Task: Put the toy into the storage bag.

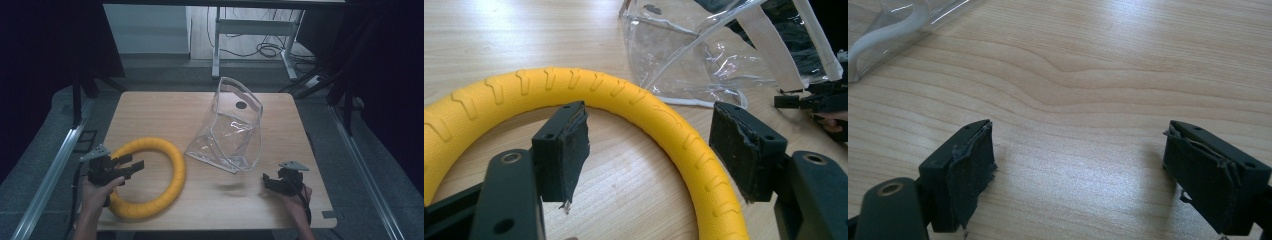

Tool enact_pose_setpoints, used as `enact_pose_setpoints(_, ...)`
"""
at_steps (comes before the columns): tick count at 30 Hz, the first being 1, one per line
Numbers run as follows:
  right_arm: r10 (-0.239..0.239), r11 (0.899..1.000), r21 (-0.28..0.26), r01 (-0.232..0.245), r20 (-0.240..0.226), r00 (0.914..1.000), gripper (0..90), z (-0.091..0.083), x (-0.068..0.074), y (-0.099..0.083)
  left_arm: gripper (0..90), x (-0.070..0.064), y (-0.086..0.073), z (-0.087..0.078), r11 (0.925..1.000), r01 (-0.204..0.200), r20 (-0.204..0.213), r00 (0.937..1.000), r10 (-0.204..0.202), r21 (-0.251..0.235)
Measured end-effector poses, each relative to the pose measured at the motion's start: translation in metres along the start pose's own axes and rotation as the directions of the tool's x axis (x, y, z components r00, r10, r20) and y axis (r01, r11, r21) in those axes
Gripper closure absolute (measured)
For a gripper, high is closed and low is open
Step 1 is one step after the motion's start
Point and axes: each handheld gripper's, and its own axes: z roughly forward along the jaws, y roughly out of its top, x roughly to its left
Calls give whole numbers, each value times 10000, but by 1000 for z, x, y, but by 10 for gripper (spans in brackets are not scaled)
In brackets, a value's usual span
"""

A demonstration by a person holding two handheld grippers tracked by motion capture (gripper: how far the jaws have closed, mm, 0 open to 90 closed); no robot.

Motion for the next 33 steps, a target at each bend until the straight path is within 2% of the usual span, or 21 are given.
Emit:
enact_pose_setpoints(14, 74, 9999, -73, -74, 29, 10000, 173, -1, 1, 0, 316, -6, -2, 12, 9994, -171, 267, 9995, 162, 314)
enact_pose_setpoints(17, 29, 9999, -108, -29, 7, 10000, 195, -2, 2, -1, 316, -8, -1, 15, 9986, -271, 472, 9986, 249, 463)
enact_pose_setpoints(19, 28, 9999, -120, -27, 11, 10000, 197, -2, 2, -1, 317, -14, 3, 17, 9957, -545, 760, 9959, 488, 747)
enact_pose_setpoints(20, 19, 9999, -125, -19, 9, 10000, 197, -2, 2, -1, 318, -14, 3, 17, 9957, -545, 760, 9959, 488, 747)
enact_pose_setpoints(22, 21, 9999, -118, -21, 7, 10000, 197, -2, 2, -1, 317, -17, 3, 17, 9913, -789, 844, 9940, 702, 1050)
enact_pose_setpoints(24, 17, 9999, -117, -17, 7, 10000, 197, -2, 2, -1, 314, -21, 4, 19, 9837, -989, 919, 9921, 857, 1499)
enact_pose_setpoints(28, 22, 9999, -117, -22, 9, 10000, 197, -2, 2, -1, 310, -28, 5, 21, 9688, -1331, 1229, 9864, 1090, 2092)
enact_pose_setpoints(31, 32, 9999, -138, -32, 2, 10000, 197, -2, 2, -2, 307, -36, 4, 25, 9489, -1745, 1552, 9783, 1369, 2631)
enact_pose_setpoints(32, 32, 9999, -138, -32, 2, 10000, 197, -2, 2, -2, 307, -41, 2, 29, 9297, -2073, 1647, 9728, 1629, 3045)
enact_pose_setpoints(33, 32, 9999, -138, -32, 2, 10000, 197, -2, 2, -2, 306, -41, 2, 29, 9297, -2073, 1647, 9728, 1629, 3045)
